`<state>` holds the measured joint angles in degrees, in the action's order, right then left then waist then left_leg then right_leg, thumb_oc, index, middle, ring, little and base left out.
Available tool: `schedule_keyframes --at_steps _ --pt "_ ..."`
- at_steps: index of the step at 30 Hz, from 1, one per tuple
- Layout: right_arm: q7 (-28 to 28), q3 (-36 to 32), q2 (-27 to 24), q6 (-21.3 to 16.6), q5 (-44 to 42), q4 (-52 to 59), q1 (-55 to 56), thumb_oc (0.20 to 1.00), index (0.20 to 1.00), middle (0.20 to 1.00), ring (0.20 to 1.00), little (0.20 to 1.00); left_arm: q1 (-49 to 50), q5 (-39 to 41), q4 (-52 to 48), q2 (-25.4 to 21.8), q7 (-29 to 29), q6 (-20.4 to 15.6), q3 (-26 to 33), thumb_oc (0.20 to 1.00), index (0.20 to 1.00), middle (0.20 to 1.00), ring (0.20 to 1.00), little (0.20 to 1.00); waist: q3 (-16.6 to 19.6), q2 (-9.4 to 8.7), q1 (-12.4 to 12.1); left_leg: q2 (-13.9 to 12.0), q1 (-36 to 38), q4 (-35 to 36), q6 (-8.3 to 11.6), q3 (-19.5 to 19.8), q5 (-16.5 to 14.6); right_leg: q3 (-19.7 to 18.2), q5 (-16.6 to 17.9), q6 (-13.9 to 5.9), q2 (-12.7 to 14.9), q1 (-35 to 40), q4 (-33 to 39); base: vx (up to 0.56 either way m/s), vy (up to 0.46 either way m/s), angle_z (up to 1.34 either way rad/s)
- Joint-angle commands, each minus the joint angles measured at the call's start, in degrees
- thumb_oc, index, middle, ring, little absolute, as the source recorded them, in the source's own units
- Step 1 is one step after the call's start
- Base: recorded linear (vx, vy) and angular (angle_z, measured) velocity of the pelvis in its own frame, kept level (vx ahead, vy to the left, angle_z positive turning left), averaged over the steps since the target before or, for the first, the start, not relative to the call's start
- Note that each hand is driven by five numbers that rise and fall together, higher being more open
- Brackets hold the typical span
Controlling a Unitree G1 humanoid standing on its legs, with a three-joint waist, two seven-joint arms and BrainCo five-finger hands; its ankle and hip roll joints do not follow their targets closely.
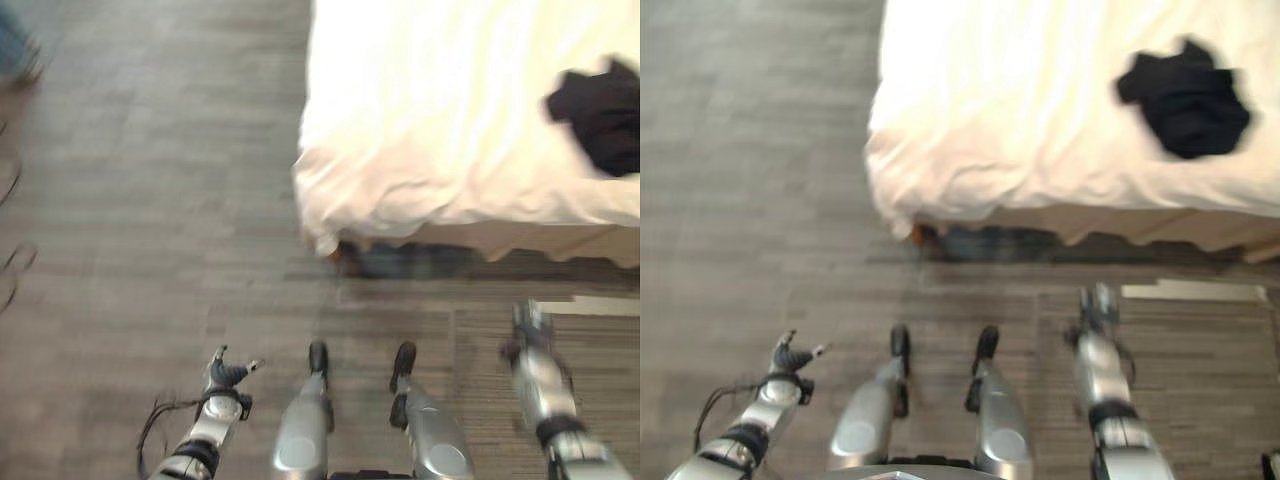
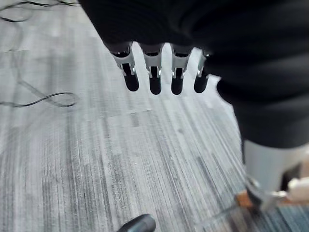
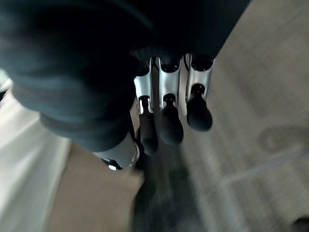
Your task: Tidy up the quilt and then pick up the clothes from the bed and put them into the laundry hamper.
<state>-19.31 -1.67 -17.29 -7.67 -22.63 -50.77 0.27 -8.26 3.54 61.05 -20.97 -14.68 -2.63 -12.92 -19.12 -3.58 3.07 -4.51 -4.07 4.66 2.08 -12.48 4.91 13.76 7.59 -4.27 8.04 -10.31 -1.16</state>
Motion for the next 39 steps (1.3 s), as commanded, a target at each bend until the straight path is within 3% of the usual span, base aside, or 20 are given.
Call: schedule_keyframes --at_steps 1,4,6,8,9,10,11,12,15,17,18,23,25,26,28,30,33,36,38,39 --pt "3.51 1.96 -2.29 0.63 2.82 -3.57 -10.16 1.000 1.000 1.000 1.000 1.000 -2.63 -5.09 5.66 -0.82 2.28 0.18 -0.22 1.000 1.000 1.000 1.000 1.000 -1.08 2.40 -0.72 -6.10 5.03 -1.82 3.76 -3.87 -7.18 8.20 -10.28 -6.76 5.49 -1.81 -14.40 0.24 0.035 -1.80" --pt "6.06 4.79 0.07 3.18 6.76 -10.09 -7.80 1.000 1.000 1.000 1.000 1.000 -2.31 -9.74 6.43 -2.12 3.25 0.90 -1.59 1.000 1.000 1.000 1.000 1.000 2.03 2.33 -0.79 -7.94 10.12 -2.49 4.11 -12.41 -8.00 23.38 -9.69 -4.47 8.82 0.02 -16.02 0.25 -0.098 -2.20" --pt "7.54 7.44 1.13 4.09 9.64 -13.60 -5.18 1.000 1.000 1.000 1.000 1.000 -2.31 -12.04 6.72 -3.94 3.92 0.74 -1.89 1.000 1.000 1.000 1.000 1.000 4.36 1.91 0.22 -10.25 11.56 -5.06 5.02 -15.22 -7.52 21.19 -11.49 -2.71 5.84 1.00 -12.08 0.32 -0.333 -2.36" --pt "9.62 10.77 1.87 4.40 12.33 -14.81 -2.44 1.000 1.000 1.000 1.000 1.000 -1.36 -11.99 6.52 -4.19 3.79 0.18 -0.64 1.000 1.000 1.000 1.000 1.000 5.47 2.28 -0.70 -17.16 9.39 -16.66 9.18 -14.09 3.86 17.00 -13.25 0.35 -2.12 3.77 -4.71 0.39 -0.499 -0.89" --pt "9.49 11.90 1.57 4.60 13.29 -15.76 -2.31 1.000 1.000 1.000 1.000 1.000 -0.50 -11.24 5.86 -4.80 3.20 0.11 0.11 1.000 1.000 1.000 1.000 1.000 4.71 1.49 -2.37 -19.40 6.92 -25.00 9.16 -9.13 7.77 15.35 -13.33 1.95 -4.45 5.96 -1.68 0.43 -0.472 -2.11" --pt "10.16 12.95 0.93 5.24 13.96 -15.85 -2.79 1.000 1.000 1.000 1.000 1.000 0.39 -9.45 4.64 -5.36 2.83 0.05 1.35 1.000 1.000 1.000 1.000 1.000 3.52 -1.11 -6.09 -14.31 0.02 -34.12 4.37 4.20 3.02 8.76 -13.34 3.47 -5.80 8.37 1.77 0.30 -0.287 -2.64" --pt "10.16 12.94 0.97 5.26 13.97 -15.84 -2.80 1.000 1.000 1.000 1.000 1.000 0.38 -9.43 4.63 -5.40 2.83 0.06 1.34 1.000 1.000 1.000 1.000 1.000 3.62 -1.10 -6.01 -14.33 -0.33 -34.44 4.27 4.32 2.84 8.86 -13.29 3.45 -5.78 8.24 1.79 0.33 -0.028 -3.22" --pt "10.11 14.43 0.00 5.22 16.16 -15.89 -3.91 1.000 1.000 1.000 1.000 1.000 0.60 -6.59 3.81 -4.45 1.51 -0.57 3.00 1.000 1.000 1.000 1.000 1.000 1.69 -2.30 -9.09 -3.68 -7.78 -40.59 1.36 13.82 -1.92 2.12 -12.13 2.80 -5.24 9.42 2.53 0.14 0.107 -2.27" --pt "10.34 16.36 -0.71 5.38 18.16 -16.42 -5.71 1.000 1.000 1.000 1.000 1.000 0.33 -4.01 2.63 -3.57 0.26 -1.34 4.65 1.000 1.000 1.000 1.000 1.000 0.78 -1.83 -12.04 0.80 -12.55 -37.17 1.03 17.96 -5.66 -2.88 -13.37 1.23 -5.45 11.07 3.21 0.28 0.122 -2.11" --pt "10.53 17.57 -1.23 5.36 19.46 -16.85 -6.81 1.000 1.000 1.000 1.000 1.000 0.34 -2.93 1.47 -2.50 -0.22 -1.50 5.10 1.000 1.000 1.000 1.000 1.000 0.54 -0.61 -13.43 2.53 -13.60 -25.51 0.91 17.77 -6.74 -5.35 -14.91 0.43 -6.24 13.56 3.93 0.55 0.223 -2.34" --pt "10.66 17.77 -1.83 5.59 19.61 -17.08 -8.17 1.000 1.000 1.000 1.000 1.000 0.49 -3.13 0.92 -1.88 0.37 -1.51 4.56 1.000 1.000 1.000 1.000 1.000 1.08 1.21 -14.53 3.38 -14.68 -12.43 1.74 16.35 -0.60 -6.88 -16.39 0.58 -8.40 16.15 4.45 0.52 0.214 -2.10" --pt "11.30 16.50 -0.27 5.43 18.22 -16.41 -7.50 1.000 1.000 1.000 1.000 1.000 0.09 -4.74 4.73 -3.55 1.53 -0.33 4.09 1.000 1.000 1.000 1.000 1.000 2.19 -2.00 -15.07 4.23 -13.03 -11.06 -0.93 13.98 -1.54 -8.67 -20.45 -0.28 -9.44 18.45 -4.67 0.55 0.208 -1.05" --pt "10.96 15.02 0.58 5.56 17.30 -16.87 -7.24 1.000 1.000 1.000 1.000 1.000 0.63 -5.72 6.32 -4.93 1.66 0.25 4.31 1.000 1.000 1.000 1.000 1.000 2.46 -4.19 -14.82 4.21 -10.93 -12.02 -1.99 13.44 -4.23 -7.11 -15.24 -6.43 -9.44 15.35 -16.19 0.65 0.177 -0.29" --pt "11.47 14.00 0.89 6.01 17.04 -15.87 -6.71 1.000 1.000 1.000 1.000 1.000 0.57 -5.97 6.08 -6.86 1.77 1.15 5.25 1.000 1.000 1.000 1.000 1.000 1.65 -3.41 -12.43 2.76 -6.33 -12.24 -2.69 13.49 -6.46 -3.88 -5.33 -10.35 -5.98 9.00 -30.93 0.59 0.162 -0.19" --pt "11.37 13.55 0.91 5.89 16.87 -15.33 -6.80 1.000 1.000 1.000 1.000 1.000 -0.35 -5.68 5.87 -7.60 1.40 1.14 4.91 1.000 1.000 1.000 1.000 1.000 1.38 -2.27 -11.31 1.19 -4.06 -10.83 -3.21 13.65 -6.64 -2.66 -3.00 -10.34 -5.60 4.81 -36.80 0.61 0.192 0.58" --pt "11.68 13.15 1.02 5.48 16.22 -14.77 -7.10 1.000 1.000 1.000 1.000 1.000 -2.44 -6.32 4.79 -8.87 1.81 0.68 3.59 1.000 1.000 1.000 1.000 1.000 0.81 -1.43 -9.04 -0.15 2.01 -8.22 -3.14 14.28 -9.03 1.63 -6.27 -8.38 -1.64 -0.31 -30.03 0.85 0.119 0.90" --pt "11.40 12.72 1.29 5.38 15.34 -14.82 -7.07 1.000 1.000 1.000 1.000 1.000 -4.39 -9.06 4.54 -8.13 1.52 0.17 1.18 1.000 1.000 1.000 1.000 1.000 0.47 -1.73 -7.20 0.76 5.97 -6.66 -1.26 18.28 -11.80 -4.18 -7.45 -7.07 -0.91 -1.10 -5.48 0.67 -0.107 0.62" --pt "11.30 11.55 1.63 6.17 14.27 -16.54 -5.20 1.000 1.000 1.000 1.000 1.000 -4.76 -11.74 7.51 -6.69 1.76 -0.19 -0.55 1.000 1.000 1.000 1.000 1.000 2.12 -1.96 -5.60 -0.65 9.43 -6.68 0.80 20.12 -15.09 -9.70 -5.53 -7.65 0.27 -2.59 0.83 0.79 -0.139 1.21" --pt "12.80 12.86 1.60 6.09 16.35 -17.29 -4.60 1.000 1.000 1.000 1.000 1.000 -2.76 -10.86 7.84 -6.74 2.34 -0.40 1.77 1.000 1.000 1.000 1.000 1.000 3.98 -1.31 -4.94 -2.80 11.51 -11.52 1.77 19.70 -13.31 -9.26 -5.02 -6.84 -0.73 -1.82 -2.80 0.77 -0.170 1.00" --pt "12.43 13.40 1.43 5.82 15.92 -16.59 -6.11 1.000 1.000 1.000 1.000 1.000 -0.94 -9.34 6.65 -7.10 2.01 0.22 3.81 1.000 1.000 1.000 1.000 1.000 1.60 -1.77 -6.80 -3.72 2.30 -31.49 2.22 20.12 -7.54 -7.70 -5.57 -4.22 -1.37 0.85 -3.65 0.21 -0.202 0.54"
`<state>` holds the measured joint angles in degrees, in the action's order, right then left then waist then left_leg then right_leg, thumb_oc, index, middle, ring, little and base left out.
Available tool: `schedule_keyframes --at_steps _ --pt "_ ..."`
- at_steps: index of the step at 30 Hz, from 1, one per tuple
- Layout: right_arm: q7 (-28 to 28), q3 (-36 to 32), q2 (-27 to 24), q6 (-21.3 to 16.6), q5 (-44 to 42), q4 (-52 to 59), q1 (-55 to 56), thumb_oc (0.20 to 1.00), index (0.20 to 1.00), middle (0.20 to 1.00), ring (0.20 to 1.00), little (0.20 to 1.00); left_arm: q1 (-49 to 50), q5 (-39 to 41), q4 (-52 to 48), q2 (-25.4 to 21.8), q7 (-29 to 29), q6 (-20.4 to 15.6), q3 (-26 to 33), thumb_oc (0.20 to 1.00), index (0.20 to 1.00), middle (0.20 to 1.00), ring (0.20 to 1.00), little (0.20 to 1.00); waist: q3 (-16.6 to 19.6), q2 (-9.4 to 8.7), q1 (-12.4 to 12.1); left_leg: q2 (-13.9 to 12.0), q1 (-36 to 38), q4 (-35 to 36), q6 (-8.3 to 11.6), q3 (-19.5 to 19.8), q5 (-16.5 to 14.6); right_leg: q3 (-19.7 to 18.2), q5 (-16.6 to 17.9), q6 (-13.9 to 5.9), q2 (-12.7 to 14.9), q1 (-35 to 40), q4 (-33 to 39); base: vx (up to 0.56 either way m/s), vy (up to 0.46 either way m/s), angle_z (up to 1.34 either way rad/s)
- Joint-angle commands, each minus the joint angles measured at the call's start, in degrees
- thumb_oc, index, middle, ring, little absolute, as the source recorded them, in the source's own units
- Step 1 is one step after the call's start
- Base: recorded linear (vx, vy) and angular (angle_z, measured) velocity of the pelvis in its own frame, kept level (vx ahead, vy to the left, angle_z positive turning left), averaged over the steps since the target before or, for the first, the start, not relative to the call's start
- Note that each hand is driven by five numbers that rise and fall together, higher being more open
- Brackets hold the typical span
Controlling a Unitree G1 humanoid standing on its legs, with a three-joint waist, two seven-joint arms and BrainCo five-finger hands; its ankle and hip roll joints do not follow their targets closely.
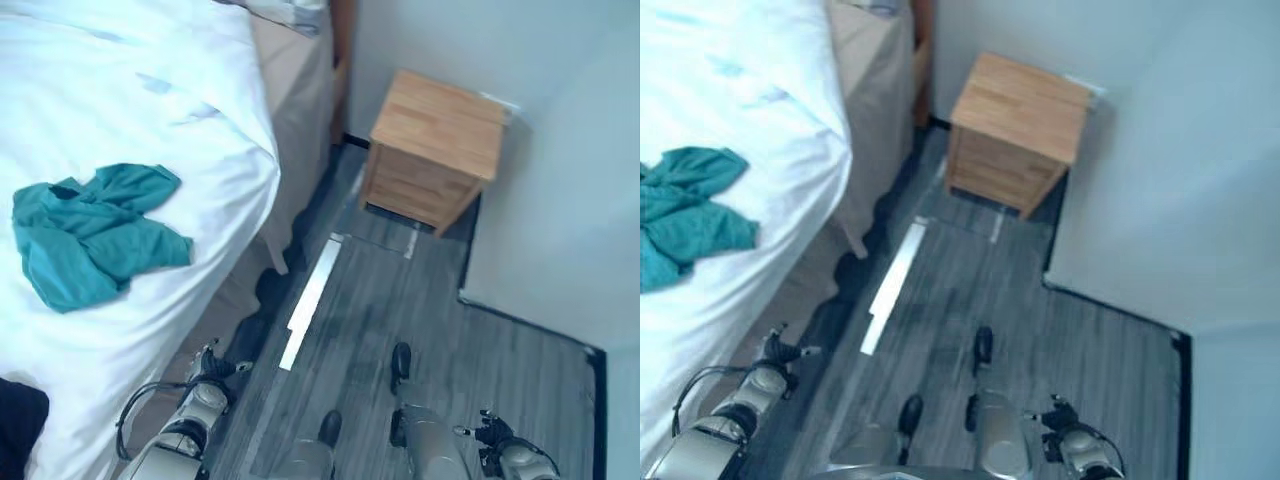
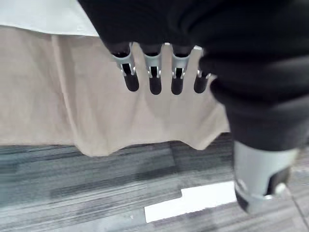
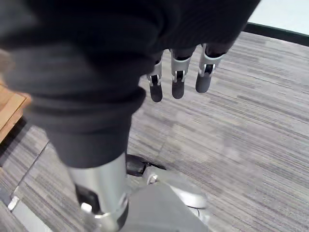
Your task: Tidy up the quilt and then pick up the clothes from the bed and put them into the laundry hamper.
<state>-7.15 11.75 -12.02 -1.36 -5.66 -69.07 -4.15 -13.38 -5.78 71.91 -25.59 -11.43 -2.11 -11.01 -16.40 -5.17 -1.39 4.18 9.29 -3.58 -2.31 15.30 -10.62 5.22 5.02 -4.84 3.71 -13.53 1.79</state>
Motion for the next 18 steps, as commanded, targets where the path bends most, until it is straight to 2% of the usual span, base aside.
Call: schedule_keyframes --at_steps 1,2,3,4,5,6,7,8,9,10,11,12,13,14,15,16,17,18 --pt "0.26 -0.01 -3.82 -0.49 -1.06 1.70 -1.70 1.000 1.000 1.000 1.000 1.000 4.17 -0.02 -4.22 -2.51 -1.23 -0.28 1.92 1.000 1.000 1.000 1.000 1.000 -0.94 -0.31 -2.12 -12.23 -11.43 -23.34 6.59 -7.46 8.10 0.98 -2.94 -3.67 3.14 3.86 -6.57 0.30 -0.422 0.69" --pt "-0.98 0.45 -5.07 -1.08 -2.80 4.61 -3.81 1.000 1.000 1.000 1.000 1.000 3.67 2.46 -6.51 -2.38 -2.42 0.02 2.53 1.000 1.000 1.000 1.000 1.000 -4.26 -1.46 -3.84 -13.68 -21.84 -32.65 4.71 -13.66 7.83 4.90 -4.43 -1.85 3.86 6.97 -4.90 0.08 -0.217 0.92" --pt "-0.98 0.44 -5.08 -1.08 -2.81 4.60 -3.83 1.000 1.000 1.000 1.000 1.000 3.65 2.47 -6.53 -2.38 -2.42 0.04 2.53 1.000 1.000 1.000 1.000 1.000 -4.24 -1.34 -3.86 -13.79 -22.04 -33.00 4.68 -13.61 7.62 4.91 -4.45 -1.87 3.76 6.91 -4.93 0.21 -0.233 1.22" --pt "-1.40 0.88 -5.91 -1.14 -2.24 5.78 -4.62 1.000 1.000 1.000 1.000 1.000 3.84 2.74 -7.03 -1.91 -2.23 -0.50 2.43 1.000 1.000 1.000 1.000 1.000 -4.72 -0.99 -5.02 -13.65 -23.27 -28.09 4.37 -17.80 4.99 7.29 -5.74 -2.09 4.16 9.03 -3.66 0.24 0.021 1.00" --pt "-1.55 1.05 -6.45 -1.07 -1.57 6.43 -4.91 1.000 1.000 1.000 1.000 1.000 4.04 2.50 -7.21 -1.39 -1.97 -0.36 2.51 1.000 1.000 1.000 1.000 1.000 -4.28 -0.95 -5.51 -12.44 -23.60 -22.92 3.65 -21.50 2.89 8.66 -6.61 -2.20 4.41 9.98 -3.13 0.45 0.044 0.68" --pt "-2.06 1.56 -7.54 -1.53 -0.40 8.46 -5.33 1.000 1.000 1.000 1.000 1.000 4.72 2.04 -7.56 -1.40 -2.17 -0.36 2.67 1.000 1.000 1.000 1.000 1.000 -3.30 0.02 -6.08 -11.91 -23.91 -17.94 3.72 -25.28 2.31 10.37 -8.51 -2.77 3.76 11.79 -2.90 0.52 0.013 0.54" --pt "-2.85 2.29 -9.58 -1.91 2.28 13.01 -6.29 1.000 1.000 1.000 1.000 1.000 5.20 1.02 -8.51 -1.96 -2.27 -0.45 2.80 1.000 1.000 1.000 1.000 1.000 -2.16 0.65 -6.21 -12.45 -25.09 -12.23 4.16 -35.55 5.56 13.60 -11.31 -2.66 2.30 13.24 -4.06 0.41 -0.020 0.66" --pt "-2.86 2.28 -9.60 -1.84 2.33 13.12 -6.22 1.000 1.000 1.000 1.000 1.000 5.25 0.99 -8.56 -1.94 -2.27 -0.42 2.83 1.000 1.000 1.000 1.000 1.000 -2.10 0.60 -6.17 -12.35 -25.04 -12.03 4.17 -35.58 5.69 13.61 -11.39 -2.66 2.37 13.17 -4.14 0.31 -0.069 0.92" --pt "-2.89 2.91 -10.94 -2.05 4.05 16.96 -7.01 1.000 1.000 1.000 1.000 1.000 5.40 1.15 -9.18 -2.13 -1.99 -0.38 3.46 1.000 1.000 1.000 1.000 1.000 -1.63 0.30 -5.77 -14.02 -24.15 -10.01 4.58 -41.14 6.49 15.88 -12.48 -3.24 1.90 13.66 -5.72 0.39 0.058 1.07" --pt "-3.32 3.79 -14.19 -2.81 8.38 27.86 -7.33 1.000 1.000 1.000 1.000 1.000 6.39 2.13 -9.97 -2.80 -1.86 -0.38 4.94 1.000 1.000 1.000 1.000 1.000 -1.07 -1.53 -5.60 -11.84 -20.61 -6.65 2.47 -41.50 5.19 18.25 -11.42 -5.03 2.23 13.63 -12.61 0.39 0.070 0.84" --pt "-3.29 3.76 -14.22 -2.60 8.47 28.23 -7.13 1.000 1.000 1.000 1.000 1.000 6.47 2.12 -10.00 -2.80 -1.85 -0.38 5.00 1.000 1.000 1.000 1.000 1.000 -1.12 -1.58 -5.36 -11.59 -20.56 -6.67 2.31 -41.34 5.04 18.41 -11.70 -5.23 2.53 13.61 -13.06 0.39 0.138 1.08" --pt "-3.55 2.70 -15.45 -3.44 10.03 32.56 -6.42 1.000 1.000 1.000 1.000 1.000 7.43 1.93 -10.05 -2.99 -1.62 -0.53 5.88 1.000 1.000 1.000 1.000 1.000 -1.30 -1.96 -5.06 -10.31 -19.00 -5.57 1.05 -40.42 3.97 19.92 -8.85 -7.51 4.41 12.00 -20.81 0.48 0.056 1.36" --pt "-4.84 1.13 -19.48 -5.51 13.66 48.86 -11.08 1.000 1.000 1.000 1.000 1.000 6.94 2.58 -9.86 -1.97 -2.70 -0.59 6.70 1.000 1.000 1.000 1.000 1.000 -3.13 -0.72 -3.07 -10.50 -13.84 -1.50 -0.42 -35.86 3.57 17.68 -1.88 -10.16 7.82 3.58 -39.05 0.55 0.012 2.23" --pt "-5.51 1.32 -20.12 -5.93 14.25 50.67 -12.57 1.000 1.000 1.000 1.000 1.000 6.70 2.56 -9.85 -1.72 -2.96 -0.84 6.28 1.000 1.000 1.000 1.000 1.000 -3.54 -0.51 -2.92 -10.56 -13.18 -0.82 -0.34 -34.40 3.68 17.29 -2.39 -10.16 8.68 2.65 -37.90 0.55 -0.215 2.29" --pt "-7.13 2.14 -21.84 -7.12 15.24 54.46 -17.13 1.000 1.000 1.000 1.000 1.000 5.61 2.19 -9.56 -1.70 -3.65 -1.48 4.61 1.000 1.000 1.000 1.000 1.000 -4.05 -0.97 -3.42 -10.61 -13.05 0.77 0.60 -31.29 5.29 16.46 -4.71 -8.52 9.73 2.65 -29.43 0.30 -0.329 1.73" --pt "-7.59 2.48 -22.82 -7.24 15.81 55.67 -18.40 1.000 1.000 1.000 1.000 1.000 5.19 1.87 -9.36 -1.48 -3.85 -1.62 3.78 1.000 1.000 1.000 1.000 1.000 -4.12 -1.11 -3.24 -10.22 -13.00 1.42 1.40 -28.78 5.73 14.36 -6.25 -7.41 9.14 3.15 -23.92 0.33 -0.440 1.51" --pt "-8.08 1.94 -23.89 -7.28 15.85 56.57 -19.09 1.000 1.000 1.000 1.000 1.000 4.77 1.48 -9.35 -1.11 -4.15 -1.90 2.68 1.000 1.000 1.000 1.000 1.000 -3.98 -1.30 -2.76 -9.77 -13.19 1.81 2.32 -26.12 6.14 9.64 -6.84 -6.57 8.04 2.97 -16.32 0.39 -0.578 2.08" --pt "-9.19 0.85 -26.70 -6.73 15.44 57.26 -20.95 1.000 1.000 1.000 1.000 1.000 3.52 1.86 -9.71 -0.45 -4.40 -2.22 0.92 1.000 1.000 1.000 1.000 1.000 -4.14 -1.62 -1.93 -8.70 -13.87 2.34 3.66 -19.18 6.44 -2.79 -6.34 -6.29 6.06 2.49 -7.50 0.37 -0.596 2.51"
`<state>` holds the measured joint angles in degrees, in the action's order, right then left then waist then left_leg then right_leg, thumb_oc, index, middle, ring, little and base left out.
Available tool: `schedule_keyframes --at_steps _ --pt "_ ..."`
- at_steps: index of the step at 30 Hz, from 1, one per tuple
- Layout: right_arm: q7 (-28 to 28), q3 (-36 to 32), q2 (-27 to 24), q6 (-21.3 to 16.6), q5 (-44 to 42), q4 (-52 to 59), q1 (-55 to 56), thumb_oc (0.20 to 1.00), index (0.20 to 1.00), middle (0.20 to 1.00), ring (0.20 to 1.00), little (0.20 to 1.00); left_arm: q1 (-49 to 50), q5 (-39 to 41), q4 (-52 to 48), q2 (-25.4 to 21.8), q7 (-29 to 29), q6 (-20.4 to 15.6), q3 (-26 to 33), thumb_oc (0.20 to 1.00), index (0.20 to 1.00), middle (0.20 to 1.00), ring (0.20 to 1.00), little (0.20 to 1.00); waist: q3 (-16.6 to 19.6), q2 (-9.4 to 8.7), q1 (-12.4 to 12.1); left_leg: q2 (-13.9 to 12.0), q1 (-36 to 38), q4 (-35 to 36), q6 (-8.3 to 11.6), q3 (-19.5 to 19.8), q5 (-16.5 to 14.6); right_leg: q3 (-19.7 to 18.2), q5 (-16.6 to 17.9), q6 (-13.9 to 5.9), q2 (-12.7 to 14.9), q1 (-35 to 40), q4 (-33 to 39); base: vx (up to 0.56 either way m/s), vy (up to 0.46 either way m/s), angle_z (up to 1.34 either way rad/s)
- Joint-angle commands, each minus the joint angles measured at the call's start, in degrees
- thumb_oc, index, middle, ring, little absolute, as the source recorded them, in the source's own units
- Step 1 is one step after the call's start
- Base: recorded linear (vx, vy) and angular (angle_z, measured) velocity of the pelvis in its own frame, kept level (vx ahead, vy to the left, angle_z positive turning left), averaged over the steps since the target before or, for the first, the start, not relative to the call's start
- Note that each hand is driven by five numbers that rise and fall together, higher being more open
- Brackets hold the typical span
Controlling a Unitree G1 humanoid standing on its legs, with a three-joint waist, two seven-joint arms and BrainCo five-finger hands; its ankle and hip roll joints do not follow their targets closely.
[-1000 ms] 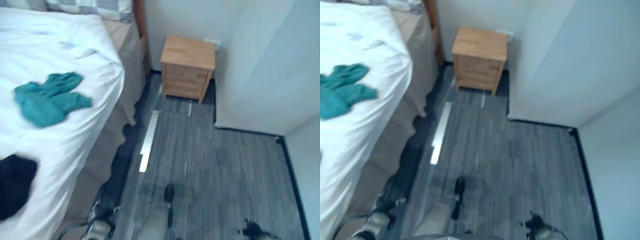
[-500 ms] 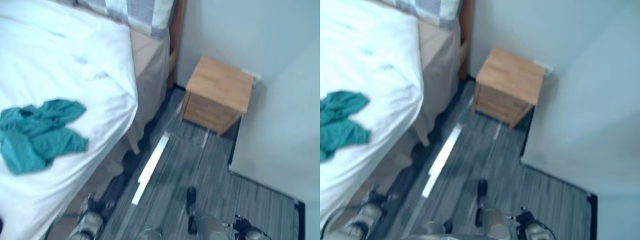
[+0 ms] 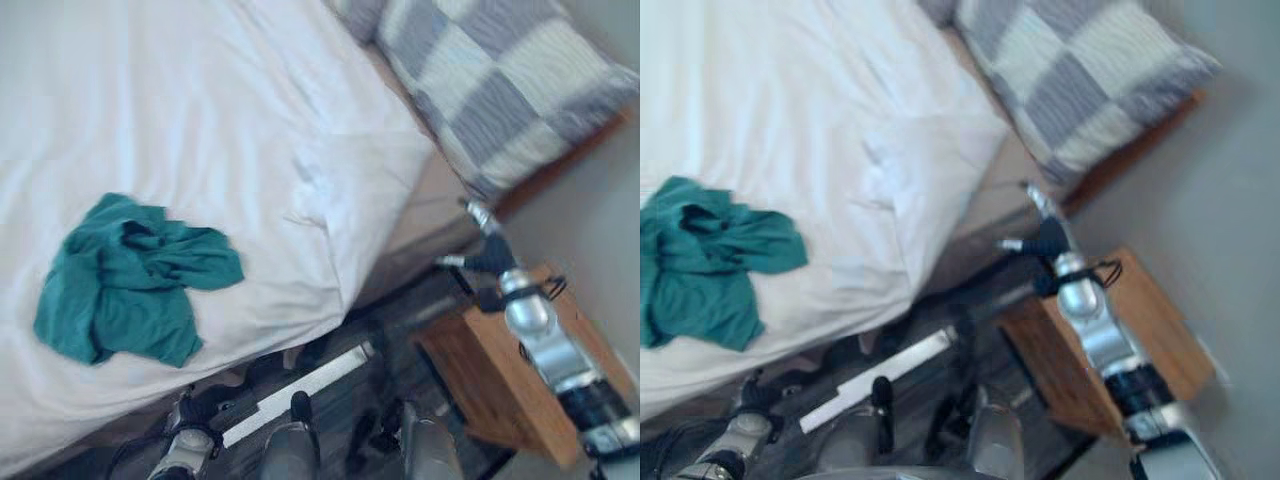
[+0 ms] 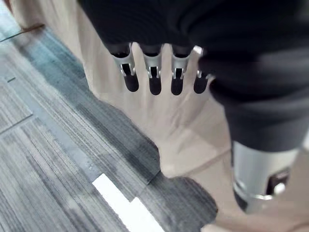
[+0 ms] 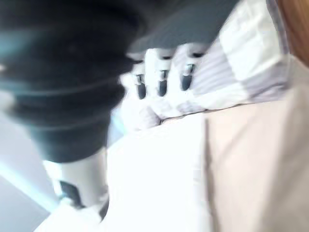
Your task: Tidy up the quilt and then pick up the clothes from the bed and put them into the laundry hamper.
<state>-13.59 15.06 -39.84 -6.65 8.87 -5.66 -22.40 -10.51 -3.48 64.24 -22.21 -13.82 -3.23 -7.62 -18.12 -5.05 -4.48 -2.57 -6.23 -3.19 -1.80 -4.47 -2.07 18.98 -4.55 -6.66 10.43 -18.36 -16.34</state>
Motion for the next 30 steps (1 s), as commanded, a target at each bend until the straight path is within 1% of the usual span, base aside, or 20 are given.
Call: schedule_keyframes --at_steps 1,2,3,4,7,9,10,11,12,14,17,18,20,21,23,24,26,27,28,30 --pt "-3.28 -2.88 -0.31 -1.01 0.83 -6.96 -3.31 1.000 1.000 1.000 1.000 1.000 0.48 -0.13 -1.95 -3.85 -1.88 -1.16 -2.79 1.000 1.000 1.000 1.000 1.000 -2.21 -1.72 1.34 -1.65 1.04 2.45 3.56 3.41 -1.54 -20.78 4.05 -4.43 -1.14 6.06 11.16 0.34 -0.585 3.77" --pt "-4.02 -3.23 -2.58 -0.77 1.41 -7.05 -4.84 1.000 1.000 1.000 1.000 1.000 -0.22 -0.22 -1.74 -4.62 -1.78 -1.46 -3.17 1.000 1.000 1.000 1.000 1.000 -2.04 -2.41 0.89 -0.97 -0.04 2.02 3.82 5.72 -1.57 -22.01 3.79 -4.36 -0.70 7.43 13.07 0.29 -0.730 4.42" --pt "-5.08 3.39 -3.18 0.05 1.01 -13.01 -17.28 1.000 1.000 1.000 1.000 1.000 -1.55 2.22 0.71 -5.65 -3.31 -1.73 -2.02 1.000 1.000 1.000 1.000 1.000 -2.04 -1.84 -1.47 -1.49 -2.99 3.25 5.40 9.39 0.93 -19.15 4.78 -3.77 -1.38 5.96 13.13 0.24 -0.679 4.18" --pt "-4.96 5.40 -2.73 0.17 0.79 -14.20 -19.97 1.000 1.000 1.000 1.000 1.000 -1.14 3.45 1.51 -5.41 -3.73 -1.87 -1.32 1.000 1.000 1.000 1.000 1.000 -2.14 -1.38 -1.86 -2.09 -3.23 4.65 6.00 9.71 1.80 -18.05 4.59 -3.54 -1.69 6.30 14.15 0.20 -0.625 2.39" --pt "-4.03 10.20 -3.23 0.49 0.70 -18.82 -26.05 1.000 1.000 1.000 1.000 1.000 0.36 6.21 2.81 -4.56 -3.87 -2.15 -0.11 1.000 1.000 1.000 1.000 1.000 -2.70 0.70 -3.06 -2.95 -5.08 7.13 7.86 11.23 5.04 -15.62 4.38 -2.76 -2.80 6.22 15.77 0.04 -0.204 0.35" --pt "-3.91 11.77 -4.02 0.83 0.68 -21.64 -27.23 1.000 1.000 1.000 1.000 1.000 1.10 6.70 2.94 -3.98 -3.49 -2.17 -0.38 1.000 1.000 1.000 1.000 1.000 -3.56 1.69 -2.42 -3.54 -6.52 6.05 7.86 5.79 4.97 -12.34 4.45 -2.67 -1.50 5.79 16.11 -0.02 -0.080 0.26" --pt "-3.73 13.24 -3.83 1.29 0.72 -24.00 -28.49 1.000 1.000 1.000 1.000 1.000 1.25 6.35 3.44 -3.88 -3.20 -2.35 -0.45 1.000 1.000 1.000 1.000 1.000 -3.58 1.75 -1.61 -4.76 -4.87 5.87 7.89 0.94 3.40 -10.84 4.20 -2.51 -0.90 5.59 16.00 -0.05 -0.009 0.51" --pt "-3.62 14.35 -3.62 1.89 0.92 -26.73 -29.98 1.000 1.000 1.000 1.000 1.000 0.93 6.00 3.68 -4.08 -3.04 -2.23 -0.52 1.000 1.000 1.000 1.000 1.000 -3.44 1.72 -1.07 -5.55 -4.33 4.82 8.02 -1.38 3.05 -10.09 4.18 -2.13 -0.86 4.90 15.99 -0.04 -0.011 0.78" --pt "-3.66 14.54 -3.56 1.82 0.88 -26.91 -30.21 1.000 1.000 1.000 1.000 1.000 0.92 5.99 3.70 -4.03 -3.04 -2.23 -0.43 1.000 1.000 1.000 1.000 1.000 -3.48 1.76 -1.06 -5.63 -4.35 4.70 8.06 -1.44 2.93 -10.16 4.12 -2.10 -0.93 4.86 15.92 -0.03 -0.061 0.76" --pt "-2.04 15.82 -1.44 3.91 1.69 -32.81 -30.23 1.000 1.000 1.000 1.000 1.000 1.46 4.72 4.00 -3.73 -2.62 -1.62 -0.82 1.000 1.000 1.000 1.000 1.000 -3.69 3.03 -0.20 -6.34 -4.87 5.81 8.17 -3.84 4.95 -10.06 3.93 -1.60 -2.39 3.18 14.30 0.00 -0.051 0.11" --pt "-2.18 14.81 -0.80 4.26 1.54 -32.94 -28.49 1.000 1.000 1.000 1.000 1.000 1.78 4.26 4.22 -3.70 -2.48 -1.66 -0.90 1.000 1.000 1.000 1.000 1.000 -3.70 3.01 0.35 -6.54 -4.33 6.53 8.26 -3.98 4.88 -10.40 3.98 -1.66 -2.41 3.01 13.95 -0.01 0.023 -0.13" --pt "-2.24 13.20 0.33 4.43 1.13 -30.62 -25.12 0.200 0.200 0.200 0.200 0.200 1.65 4.37 3.97 -3.57 -2.29 -1.34 -0.62 1.000 1.000 1.000 1.000 1.000 -3.83 2.75 1.15 -6.67 -3.63 6.27 8.15 -4.19 4.41 -10.87 4.00 -1.72 -2.43 3.23 13.68 -0.02 0.077 -0.32" --pt "-2.17 11.76 1.26 4.42 1.43 -28.45 -21.84 0.200 0.200 0.200 0.200 0.200 1.46 4.13 4.06 -3.29 -2.20 -1.07 -0.49 1.000 1.000 1.000 1.000 1.000 -3.84 2.57 1.59 -6.72 -2.96 6.15 8.07 -4.36 4.00 -11.26 3.92 -1.73 -2.41 3.49 13.42 0.00 0.064 -0.23" --pt "-2.14 8.94 1.17 4.20 3.09 -22.72 -16.54 0.200 0.200 0.200 0.200 0.200 1.69 3.20 4.16 -2.92 -1.86 -0.42 -0.06 1.000 1.000 1.000 1.000 1.000 -3.30 2.24 2.57 -6.56 -1.81 6.01 7.81 -4.49 3.00 -11.82 3.86 -1.87 -2.28 4.10 13.29 0.00 0.045 -0.21" --pt "-2.08 6.78 1.03 4.03 3.78 -19.11 -13.08 0.200 0.200 0.200 0.200 0.200 1.83 2.46 3.99 -2.68 -1.85 -0.08 -0.10 1.000 1.000 1.000 1.000 1.000 -2.98 2.06 2.90 -6.43 -1.18 5.97 7.66 -4.56 2.51 -12.02 3.84 -1.99 -2.18 4.56 13.29 0.01 0.078 -0.23" --pt "-2.59 2.03 1.22 3.05 4.23 -14.00 -6.56 0.200 0.200 0.200 0.200 0.200 1.80 1.25 3.76 -1.85 -1.43 0.12 -0.07 1.000 1.000 1.000 1.000 1.000 -2.06 1.79 4.05 -6.09 0.20 5.88 7.33 -4.91 1.44 -12.39 3.92 -2.29 -1.72 5.54 13.31 0.04 0.119 -0.06" --pt "-3.47 -2.19 2.29 2.05 3.77 -10.18 -1.64 0.200 0.200 0.200 0.200 0.200 1.47 0.44 3.49 -0.92 -1.09 0.42 -0.04 1.000 1.000 1.000 1.000 1.000 -1.23 1.56 5.20 -5.68 1.51 5.90 6.98 -5.21 0.62 -12.64 4.10 -2.61 -1.33 6.43 13.26 0.04 0.145 -0.03" --pt "-4.17 -6.33 4.21 1.53 2.46 -8.00 3.20 0.200 0.200 0.200 0.200 0.200 1.26 -0.02 3.07 0.12 -0.83 0.60 -0.40 1.000 1.000 1.000 1.000 1.000 -0.28 1.36 6.28 -5.16 3.08 6.21 6.60 -5.48 -0.04 -13.04 4.36 -2.97 -0.93 7.47 13.45 0.05 0.174 -0.14" --pt "-4.39 -9.39 5.80 1.49 0.85 -6.47 6.79 1.000 1.000 1.000 1.000 1.000 1.26 -0.31 2.93 0.62 -0.97 0.77 -0.53 1.000 1.000 1.000 1.000 1.000 0.03 1.19 6.96 -4.90 4.12 6.38 6.44 -5.65 -0.55 -13.17 4.25 -3.19 -0.72 8.37 13.48 0.04 0.136 -0.19" --pt "-4.47 -10.76 7.14 1.22 -0.59 -6.38 8.63 1.000 1.000 1.000 1.000 1.000 1.00 -0.09 2.88 0.98 -0.73 0.83 -0.67 1.000 1.000 1.000 1.000 1.000 0.60 0.98 7.33 -4.65 4.49 6.52 6.23 -5.78 -0.58 -13.41 4.60 -3.31 -0.56 8.63 13.74 0.02 0.093 -0.22"
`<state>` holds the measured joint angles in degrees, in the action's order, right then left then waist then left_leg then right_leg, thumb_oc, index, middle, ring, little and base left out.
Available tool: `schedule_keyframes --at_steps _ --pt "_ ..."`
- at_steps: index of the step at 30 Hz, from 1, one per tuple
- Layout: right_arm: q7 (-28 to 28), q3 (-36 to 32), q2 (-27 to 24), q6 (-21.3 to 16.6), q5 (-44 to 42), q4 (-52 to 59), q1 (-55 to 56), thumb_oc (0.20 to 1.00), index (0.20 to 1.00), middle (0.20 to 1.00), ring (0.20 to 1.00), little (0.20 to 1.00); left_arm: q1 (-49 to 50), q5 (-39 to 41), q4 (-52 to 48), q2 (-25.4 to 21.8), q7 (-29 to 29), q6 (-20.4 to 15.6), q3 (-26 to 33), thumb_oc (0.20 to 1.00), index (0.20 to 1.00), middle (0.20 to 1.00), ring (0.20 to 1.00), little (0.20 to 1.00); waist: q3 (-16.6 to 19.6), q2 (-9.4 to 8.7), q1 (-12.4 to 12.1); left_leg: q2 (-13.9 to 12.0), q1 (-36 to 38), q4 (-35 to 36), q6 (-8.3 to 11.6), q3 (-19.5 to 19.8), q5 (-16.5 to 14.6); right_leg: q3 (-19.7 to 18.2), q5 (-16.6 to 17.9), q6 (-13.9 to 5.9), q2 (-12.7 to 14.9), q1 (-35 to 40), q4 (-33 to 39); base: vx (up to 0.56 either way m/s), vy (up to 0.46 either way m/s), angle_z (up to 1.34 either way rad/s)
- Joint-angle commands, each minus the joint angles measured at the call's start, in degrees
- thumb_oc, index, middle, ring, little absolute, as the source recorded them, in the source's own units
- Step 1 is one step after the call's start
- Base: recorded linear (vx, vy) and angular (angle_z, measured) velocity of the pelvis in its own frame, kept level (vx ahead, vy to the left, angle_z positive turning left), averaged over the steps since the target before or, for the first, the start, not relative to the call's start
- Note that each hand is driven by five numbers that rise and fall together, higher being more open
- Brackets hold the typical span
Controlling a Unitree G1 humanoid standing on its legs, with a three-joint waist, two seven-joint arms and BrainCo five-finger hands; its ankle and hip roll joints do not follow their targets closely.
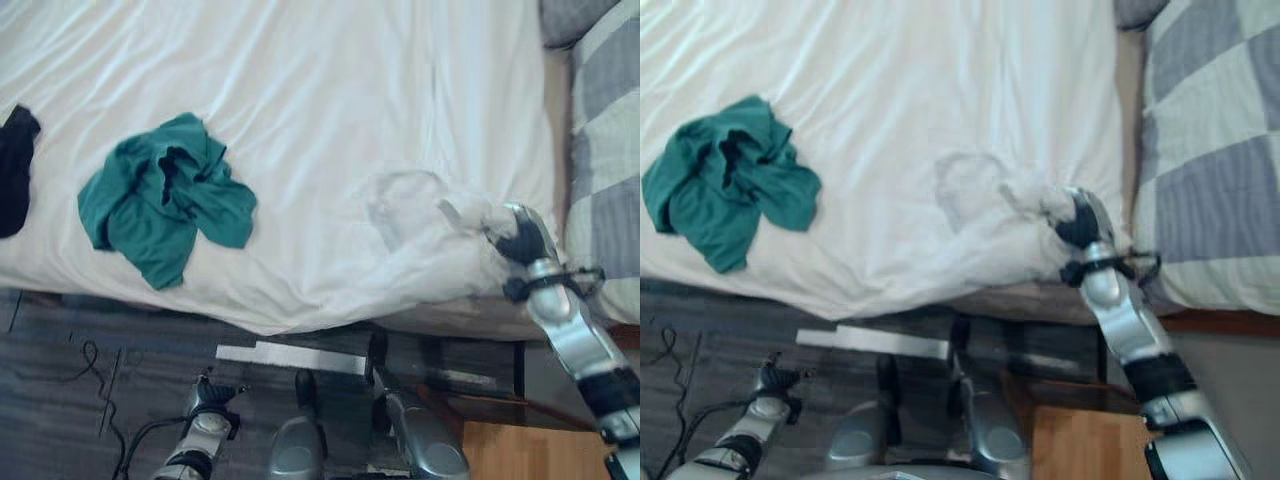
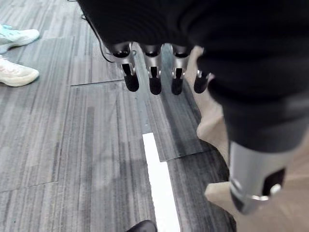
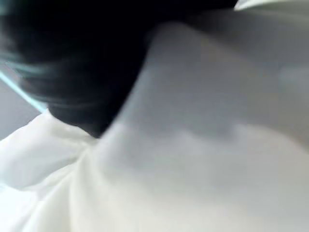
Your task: Tidy up the quilt and then pick up the clothes from the bed and put them into the laundry hamper.
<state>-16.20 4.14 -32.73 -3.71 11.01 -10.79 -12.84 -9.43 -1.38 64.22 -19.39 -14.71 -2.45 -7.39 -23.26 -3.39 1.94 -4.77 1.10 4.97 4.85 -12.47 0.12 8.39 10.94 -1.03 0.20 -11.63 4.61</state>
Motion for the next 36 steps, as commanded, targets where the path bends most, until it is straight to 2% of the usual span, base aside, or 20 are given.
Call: schedule_keyframes --at_steps 1,4,5,8,12,14,17,19,20,21,23,25,26,27,28,29,30,31,35,36 --pt "-2.03 -1.92 1.70 -1.84 -4.78 -1.39 1.33 1.000 1.000 1.000 1.000 1.000 0.00 -2.07 2.77 -1.49 0.17 0.17 -0.78 1.000 1.000 1.000 1.000 1.000 6.15 -0.75 1.52 -2.25 -2.10 -1.52 -0.57 1.93 -2.99 -2.93 -10.68 -9.19 9.90 2.42 -7.00 0.04 0.205 -0.24" --pt "-4.59 -8.55 11.11 -3.10 -16.41 -7.09 8.21 1.000 1.000 1.000 1.000 1.000 0.29 -0.82 3.28 0.15 0.15 0.96 -0.49 1.000 1.000 1.000 1.000 1.000 7.81 -1.19 3.85 -1.30 0.47 -0.83 -1.25 0.81 -3.81 -3.72 -9.70 -10.03 10.72 4.09 -5.99 0.02 0.257 -0.23" --pt "-8.21 -14.34 18.73 -3.82 -27.07 -14.96 12.69 1.000 1.000 1.000 1.000 1.000 0.07 0.86 4.54 1.35 -0.68 1.89 -0.51 1.000 1.000 1.000 1.000 1.000 9.13 -1.51 5.72 -0.75 2.26 -0.49 -1.72 -0.04 -4.73 -4.23 -9.24 -10.85 11.37 5.20 -5.62 0.02 0.251 -0.40" --pt "-11.25 -18.41 21.98 -2.45 -32.10 -21.92 16.02 1.000 1.000 1.000 1.000 1.000 0.45 1.47 5.23 1.54 -0.96 2.82 -0.06 1.000 1.000 1.000 1.000 1.000 10.77 -1.89 6.60 -0.17 3.05 -0.08 -2.12 -0.41 -5.20 -4.34 -8.51 -11.61 12.02 5.72 -5.37 0.04 0.185 -0.14" --pt "-14.77 -21.11 19.84 0.28 -27.41 -24.73 17.56 1.000 1.000 1.000 1.000 1.000 1.39 1.06 4.66 1.00 -0.99 3.09 0.40 1.000 1.000 1.000 1.000 1.000 10.98 -2.28 6.88 0.63 3.82 0.03 -2.79 -0.30 -5.82 -4.49 -7.90 -12.47 12.77 5.97 -5.98 0.00 0.150 0.03" --pt "-18.62 -23.74 15.72 1.37 -21.88 -21.03 17.56 1.000 1.000 1.000 1.000 1.000 2.32 0.29 3.70 -0.03 -0.74 2.88 0.97 1.000 1.000 1.000 1.000 1.000 9.94 -2.47 6.63 1.29 4.41 0.03 -3.55 -0.54 -6.46 -4.26 -7.48 -12.96 13.43 5.25 -8.07 -0.06 0.141 -0.08" --pt "-20.17 -24.18 13.74 1.46 -17.36 -15.39 16.42 1.000 1.000 1.000 1.000 1.000 2.86 -0.30 3.84 -0.11 -0.82 2.77 1.57 1.000 1.000 1.000 1.000 1.000 7.99 -2.30 5.81 1.37 4.96 0.03 -3.91 -1.37 -6.50 -2.63 -7.16 -12.92 13.70 3.89 -11.19 -0.11 0.096 -0.39" --pt "-19.49 -23.18 12.32 -0.13 -14.71 -10.23 14.83 1.000 1.000 1.000 1.000 1.000 3.47 -1.39 4.44 -0.42 -0.62 2.60 1.63 1.000 1.000 1.000 1.000 1.000 6.70 -1.99 5.15 1.11 4.96 0.00 -4.14 -1.88 -6.14 -0.71 -8.81 -12.29 12.91 3.82 -13.95 -0.09 0.030 -0.12" --pt "-17.87 -21.31 11.35 -1.14 -14.02 -7.56 13.68 0.429 0.429 0.429 0.429 0.429 3.78 -1.93 4.74 -0.79 -0.25 2.49 1.50 1.000 1.000 1.000 1.000 1.000 6.28 -1.76 4.87 0.94 4.91 -0.23 -4.34 -1.95 -6.05 -0.72 -10.76 -11.71 11.63 4.05 -15.75 -0.09 0.037 0.01" --pt "-16.57 -19.80 10.54 -2.18 -13.54 -5.62 12.58 0.200 0.200 0.200 0.200 0.200 4.04 -1.99 4.70 -0.80 -0.09 2.22 1.42 1.000 1.000 1.000 1.000 1.000 6.08 -1.68 4.51 0.90 4.63 -0.38 -4.36 -2.28 -5.55 -1.03 -12.09 -10.98 10.46 4.12 -16.62 -0.06 0.035 -0.05" --pt "-13.12 -14.84 8.91 -3.70 -11.08 -1.17 9.06 0.200 0.200 0.200 0.200 0.200 4.29 -2.32 4.64 -0.29 0.29 2.15 1.02 1.000 1.000 1.000 1.000 1.000 5.84 -1.92 3.04 1.13 4.03 -1.34 -4.22 -2.64 -5.51 -0.18 -14.23 -9.61 9.36 5.03 -16.28 -0.03 -0.024 -0.31" --pt "-10.25 -10.97 8.67 -4.92 -10.21 2.68 6.09 0.200 0.200 0.200 0.200 0.200 4.04 -3.01 4.67 -0.12 0.71 2.11 1.08 1.000 1.000 1.000 1.000 1.000 6.02 -2.29 1.78 1.31 2.48 -3.14 -4.10 -2.18 -5.49 -0.01 -14.46 -8.53 9.01 6.04 -14.01 0.04 -0.092 -0.35" --pt "-7.26 -6.06 8.89 -5.40 -9.61 3.35 3.67 0.200 0.200 0.200 0.200 0.200 4.38 -3.36 4.68 0.46 0.73 1.88 0.94 1.000 1.000 1.000 1.000 1.000 6.40 -1.95 0.80 0.93 1.11 -4.84 -3.87 -2.41 -5.92 0.23 -14.20 -7.98 9.04 5.98 -12.44 0.05 -0.071 -0.08" --pt "-7.27 -6.02 8.90 -5.42 -9.62 3.30 3.59 0.200 0.200 0.200 0.200 0.200 4.36 -3.37 4.68 0.45 0.73 1.88 1.00 1.000 1.000 1.000 1.000 1.000 6.53 -1.96 0.82 0.90 0.84 -4.87 -3.86 -2.45 -5.76 0.21 -13.93 -7.92 9.00 5.81 -12.23 -0.03 -0.113 0.00" --pt "-5.80 0.36 9.35 -4.87 -8.00 0.50 -0.13 0.200 0.200 0.200 0.200 0.200 3.48 -2.89 3.87 1.48 -0.11 1.69 -0.48 1.000 1.000 1.000 1.000 1.000 4.47 -1.59 0.03 0.46 -2.14 -9.61 -3.59 -1.70 -6.63 0.36 -13.85 -7.24 9.27 4.81 -12.43 -0.07 -0.066 -0.02" --pt "-5.83 0.42 9.36 -4.93 -8.01 0.37 -0.29 0.200 0.200 0.200 0.200 0.200 3.41 -2.90 3.88 1.48 -0.11 1.69 -0.41 1.000 1.000 1.000 1.000 1.000 4.60 -1.62 0.10 0.44 -2.47 -9.71 -3.59 -1.69 -6.52 0.36 -13.66 -7.19 9.26 4.58 -12.32 -0.19 -0.099 0.05" --pt "-5.49 4.31 10.27 -3.69 -7.02 -4.20 -3.11 0.200 0.200 0.200 0.200 0.200 2.06 -1.70 2.37 1.88 -1.13 1.25 -1.56 1.000 1.000 1.000 1.000 1.000 1.94 -1.10 -0.42 -0.18 -6.53 -14.60 -3.36 -0.98 -7.40 0.14 -13.85 -6.58 9.57 1.83 -14.58 -0.14 -0.038 0.18" --pt "-5.50 4.33 10.28 -3.72 -7.02 -4.26 -3.21 0.200 0.200 0.200 0.200 0.200 2.01 -1.70 2.38 1.86 -1.13 1.25 -1.52 1.000 1.000 1.000 1.000 1.000 2.11 -1.13 -0.38 -0.17 -6.86 -14.62 -3.38 -0.99 -7.26 0.13 -13.68 -6.54 9.58 1.56 -14.49 -0.24 -0.047 0.28" --pt "-5.37 7.99 14.26 -1.85 -8.87 -17.06 -4.67 0.200 0.200 0.200 0.200 0.200 -1.39 0.81 1.21 2.31 -2.58 0.74 -3.06 1.000 1.000 1.000 1.000 1.000 -0.85 0.02 -0.33 -1.15 -12.80 -20.72 -3.35 -0.21 -8.74 -0.24 -14.42 -5.94 10.31 -3.83 -19.59 -0.10 0.009 0.13" --pt "-4.95 8.49 16.31 -0.68 -9.74 -24.77 -2.99 0.200 0.200 0.200 0.200 0.200 -2.22 1.26 1.50 2.09 -2.69 0.77 -3.14 1.000 1.000 1.000 1.000 1.000 -1.08 0.22 -0.04 -1.29 -13.87 -21.64 -3.53 -0.16 -9.07 -0.64 -14.42 -5.99 10.67 -5.20 -20.66 -0.06 0.027 -0.03"
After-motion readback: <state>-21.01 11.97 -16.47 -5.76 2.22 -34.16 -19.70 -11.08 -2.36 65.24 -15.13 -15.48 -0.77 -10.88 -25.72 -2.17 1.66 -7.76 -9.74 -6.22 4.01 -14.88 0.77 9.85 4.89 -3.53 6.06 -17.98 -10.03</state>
